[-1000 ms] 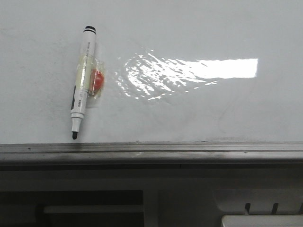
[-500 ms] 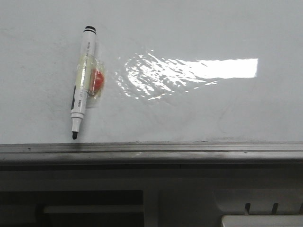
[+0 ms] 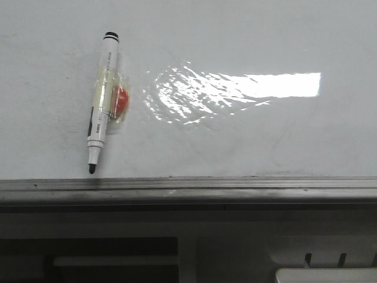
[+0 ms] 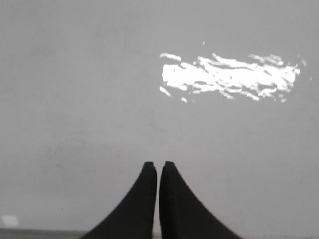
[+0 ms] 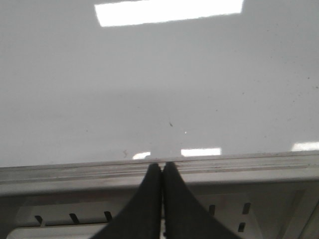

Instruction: Write number 9 on whiteboard

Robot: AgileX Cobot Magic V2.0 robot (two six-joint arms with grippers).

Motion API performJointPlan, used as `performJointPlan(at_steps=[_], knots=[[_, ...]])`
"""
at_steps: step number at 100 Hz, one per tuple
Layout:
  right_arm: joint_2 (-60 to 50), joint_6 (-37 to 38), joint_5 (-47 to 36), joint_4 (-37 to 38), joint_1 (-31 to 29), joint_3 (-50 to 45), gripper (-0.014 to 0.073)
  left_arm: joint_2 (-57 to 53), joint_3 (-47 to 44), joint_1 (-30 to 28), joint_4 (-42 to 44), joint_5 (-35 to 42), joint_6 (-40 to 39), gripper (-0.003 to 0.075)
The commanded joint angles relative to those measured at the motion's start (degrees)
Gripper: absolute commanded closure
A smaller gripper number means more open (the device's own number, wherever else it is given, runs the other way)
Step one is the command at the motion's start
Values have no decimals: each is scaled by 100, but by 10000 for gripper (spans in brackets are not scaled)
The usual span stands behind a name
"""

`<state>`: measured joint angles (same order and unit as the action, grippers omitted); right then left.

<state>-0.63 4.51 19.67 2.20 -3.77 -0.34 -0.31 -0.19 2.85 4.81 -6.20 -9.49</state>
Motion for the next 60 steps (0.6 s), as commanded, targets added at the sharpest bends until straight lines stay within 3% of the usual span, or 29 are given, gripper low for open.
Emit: performJointPlan(at_steps=[1, 38, 52, 60], knots=[[-95, -9, -535, -153, -28, -175, 663, -157, -238, -16, -88, 728, -45, 740], [-85, -9, -1967, -397, -28, -175, 663, -151, -238, -52, -50, 1090, -45, 741], [-75, -9, -2041, -399, -28, -36, 663, -151, -150, -52, -481, 1319, -45, 741], [-1, 15, -1796, -619, -28, 157, 663, -73, 111, -52, -443, 893, -45, 741]])
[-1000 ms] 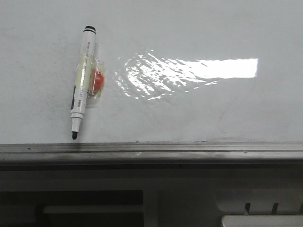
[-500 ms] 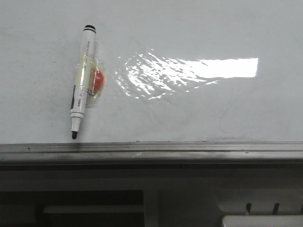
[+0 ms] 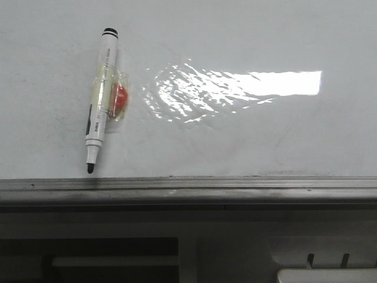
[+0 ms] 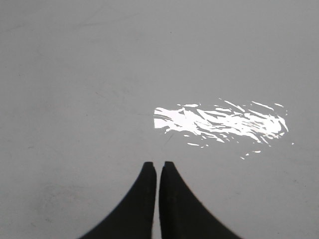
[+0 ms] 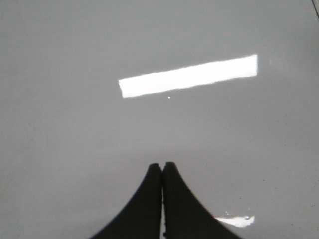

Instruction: Write number 9 on whiteboard

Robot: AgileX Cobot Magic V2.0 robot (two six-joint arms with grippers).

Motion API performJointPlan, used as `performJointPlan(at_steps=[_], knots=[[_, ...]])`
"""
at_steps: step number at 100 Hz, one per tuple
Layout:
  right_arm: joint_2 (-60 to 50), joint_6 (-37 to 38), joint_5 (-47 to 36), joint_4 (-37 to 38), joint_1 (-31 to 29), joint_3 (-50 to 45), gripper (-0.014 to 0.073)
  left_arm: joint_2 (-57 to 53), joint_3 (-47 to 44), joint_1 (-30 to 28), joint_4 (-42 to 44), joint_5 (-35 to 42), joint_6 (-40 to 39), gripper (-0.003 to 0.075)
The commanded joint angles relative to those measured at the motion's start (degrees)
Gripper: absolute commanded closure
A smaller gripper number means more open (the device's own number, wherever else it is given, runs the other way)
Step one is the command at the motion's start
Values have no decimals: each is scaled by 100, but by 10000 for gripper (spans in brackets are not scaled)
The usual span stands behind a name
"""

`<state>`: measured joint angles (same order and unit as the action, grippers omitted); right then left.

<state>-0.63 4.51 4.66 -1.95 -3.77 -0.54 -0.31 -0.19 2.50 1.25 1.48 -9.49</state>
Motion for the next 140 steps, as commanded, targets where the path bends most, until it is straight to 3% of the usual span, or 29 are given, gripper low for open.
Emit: performJointPlan(at_steps=[1, 15, 34, 46, 53, 65, 72, 81, 93, 105, 110, 140], knots=[[14, 15, -248, -283, -28, 195, 663, -59, 142, -17, -73, 68, -45, 741], [512, 15, 396, -726, -17, 679, 663, 465, 858, -17, -27, -857, -45, 741], [1621, 15, 1028, -740, -17, 1379, 663, 1334, 1415, -17, 137, -776, -45, 740], [2110, 15, 1088, -740, -17, 1530, 663, 1634, 1440, -17, 232, -110, -35, 722], [2342, 15, 1058, -740, -17, 1517, 663, 1786, 1416, -17, 540, 310, -35, 645], [2670, 15, 1048, -740, -17, 1517, 663, 2126, 1356, -17, 672, 979, -35, 426], [2832, 15, 1020, -740, -17, 1517, 663, 2390, 1356, -17, 659, 1354, -61, 372], [3010, 15, 942, -740, -17, 1517, 663, 2804, 1356, 61, 804, 2044, -61, 371], [3139, 15, 942, -740, 25, 1517, 663, 3446, 1369, 456, 1952, 2931, -426, 372], [3174, 15, 918, -740, 101, 1517, 663, 4308, 1418, 1105, 2374, 3356, -2549, 394], [3174, 15, 843, -740, 126, 1517, 663, 4655, 1418, 1412, 2422, 3356, -2938, 409], [3174, 15, 892, -740, 131, 1517, 663, 5763, 1418, 2636, 2491, 3984, -2954, 419]])
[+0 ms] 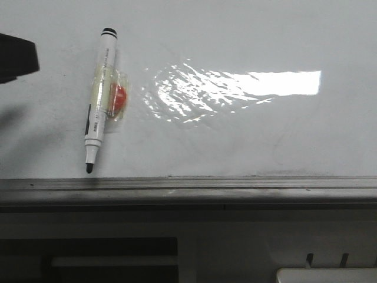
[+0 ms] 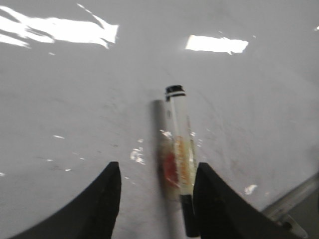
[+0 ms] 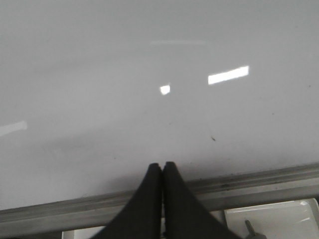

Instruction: Write number 9 on whiteboard

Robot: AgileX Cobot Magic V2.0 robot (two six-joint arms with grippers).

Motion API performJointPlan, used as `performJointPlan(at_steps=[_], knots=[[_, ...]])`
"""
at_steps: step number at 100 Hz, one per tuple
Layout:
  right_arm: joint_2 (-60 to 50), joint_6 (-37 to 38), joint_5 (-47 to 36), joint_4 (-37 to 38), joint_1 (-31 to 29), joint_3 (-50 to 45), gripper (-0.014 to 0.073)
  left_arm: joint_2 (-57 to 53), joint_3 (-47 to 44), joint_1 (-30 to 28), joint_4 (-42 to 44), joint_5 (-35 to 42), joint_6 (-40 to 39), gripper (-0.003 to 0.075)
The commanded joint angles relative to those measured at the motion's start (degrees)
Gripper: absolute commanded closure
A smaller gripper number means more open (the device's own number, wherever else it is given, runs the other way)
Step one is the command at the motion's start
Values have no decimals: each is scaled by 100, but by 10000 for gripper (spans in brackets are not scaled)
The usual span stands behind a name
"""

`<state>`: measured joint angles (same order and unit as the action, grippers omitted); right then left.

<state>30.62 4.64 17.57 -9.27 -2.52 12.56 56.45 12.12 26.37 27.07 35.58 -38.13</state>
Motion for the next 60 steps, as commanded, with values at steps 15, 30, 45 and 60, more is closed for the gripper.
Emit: performJointPlan(at_steps=[15, 30, 45, 60], knots=[[49, 1, -390, -8, 6, 206, 663, 197, 187, 491, -91, 574, -90, 419], [49, 1, -390, -8, 6, 206, 663, 197, 187, 506, -91, 532, -90, 416], [49, 1, -390, -8, 6, 206, 663, 208, 187, 506, -48, 384, -90, 397], [49, 1, -390, -8, 6, 206, 663, 398, 187, 506, 55, 462, -90, 366]])
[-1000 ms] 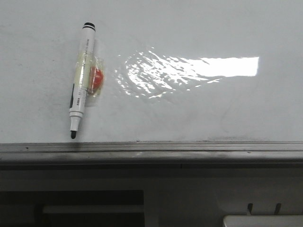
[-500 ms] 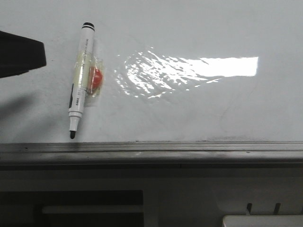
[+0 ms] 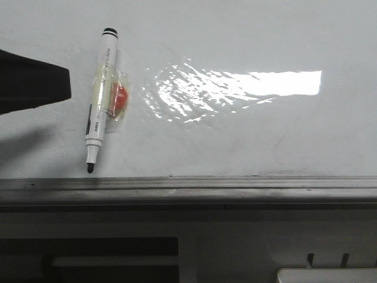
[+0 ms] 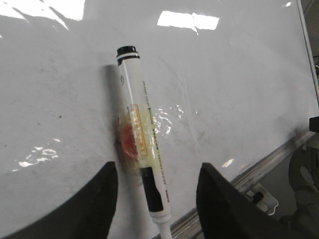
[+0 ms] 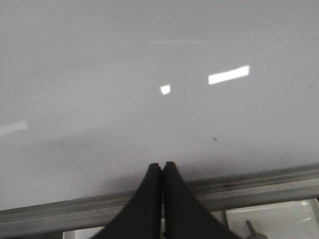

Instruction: Write number 9 on whiteboard

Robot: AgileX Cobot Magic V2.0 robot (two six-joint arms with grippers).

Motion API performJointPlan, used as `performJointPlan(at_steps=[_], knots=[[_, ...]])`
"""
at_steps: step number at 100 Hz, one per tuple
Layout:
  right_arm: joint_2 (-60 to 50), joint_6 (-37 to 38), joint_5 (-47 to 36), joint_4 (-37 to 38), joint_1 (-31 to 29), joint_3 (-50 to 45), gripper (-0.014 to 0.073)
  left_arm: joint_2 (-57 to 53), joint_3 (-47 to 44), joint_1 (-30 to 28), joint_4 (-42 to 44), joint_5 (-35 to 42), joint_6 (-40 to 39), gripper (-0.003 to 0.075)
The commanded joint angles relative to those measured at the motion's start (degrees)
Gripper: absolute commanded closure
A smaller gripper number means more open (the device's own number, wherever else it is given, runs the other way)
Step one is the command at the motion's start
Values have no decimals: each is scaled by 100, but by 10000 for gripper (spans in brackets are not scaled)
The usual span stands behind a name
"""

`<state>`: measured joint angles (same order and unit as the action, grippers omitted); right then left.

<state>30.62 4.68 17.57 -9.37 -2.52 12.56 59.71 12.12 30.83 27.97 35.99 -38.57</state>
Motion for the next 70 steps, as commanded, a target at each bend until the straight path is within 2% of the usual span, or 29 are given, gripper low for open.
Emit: performJointPlan(at_steps=[1, 27, 42, 70], knots=[[49, -3, -390, 2, 6, 206, 663, 102, 187, 60, -34, 444, -45, 366], [49, -3, -390, 2, 6, 206, 663, 673, 199, 60, -206, 789, -45, 366], [49, -3, -390, 2, 6, 206, 663, 961, 224, 60, -205, 1272, -45, 366], [49, -3, -390, 2, 6, 206, 663, 1528, 535, 60, -193, 1276, -45, 368]])
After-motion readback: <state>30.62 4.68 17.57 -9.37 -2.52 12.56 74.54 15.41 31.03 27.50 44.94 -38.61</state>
